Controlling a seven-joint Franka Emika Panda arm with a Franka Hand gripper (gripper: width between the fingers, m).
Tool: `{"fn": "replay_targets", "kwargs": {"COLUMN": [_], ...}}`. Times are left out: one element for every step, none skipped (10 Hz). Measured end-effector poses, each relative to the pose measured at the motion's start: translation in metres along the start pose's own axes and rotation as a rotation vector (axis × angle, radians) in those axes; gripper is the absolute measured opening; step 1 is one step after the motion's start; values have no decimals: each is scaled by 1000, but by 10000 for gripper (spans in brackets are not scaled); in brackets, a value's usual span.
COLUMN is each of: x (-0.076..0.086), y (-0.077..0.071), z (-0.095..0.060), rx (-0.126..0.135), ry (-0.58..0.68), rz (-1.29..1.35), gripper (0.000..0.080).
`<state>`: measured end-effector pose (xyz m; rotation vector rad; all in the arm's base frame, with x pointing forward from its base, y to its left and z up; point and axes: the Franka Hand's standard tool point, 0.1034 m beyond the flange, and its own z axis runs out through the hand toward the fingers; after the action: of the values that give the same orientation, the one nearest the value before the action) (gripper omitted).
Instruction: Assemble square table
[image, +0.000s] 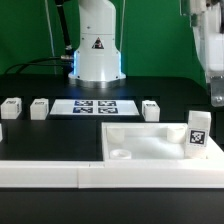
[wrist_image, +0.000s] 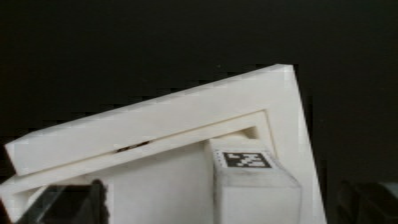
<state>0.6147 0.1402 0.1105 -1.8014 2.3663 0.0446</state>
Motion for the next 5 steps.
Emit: {"fn": "replay_targets", "kwargs": {"x": [0, 0, 0, 0, 0], "y": [0, 0, 0, 1, 1], "z": [2, 2, 2, 2, 2], "rx": [-2, -2, -2, -2, -2], "ry": [2, 2, 2, 2, 2], "rz": [-1, -1, -1, -1, -2], "gripper": [649, 649, 649, 649, 649]}}
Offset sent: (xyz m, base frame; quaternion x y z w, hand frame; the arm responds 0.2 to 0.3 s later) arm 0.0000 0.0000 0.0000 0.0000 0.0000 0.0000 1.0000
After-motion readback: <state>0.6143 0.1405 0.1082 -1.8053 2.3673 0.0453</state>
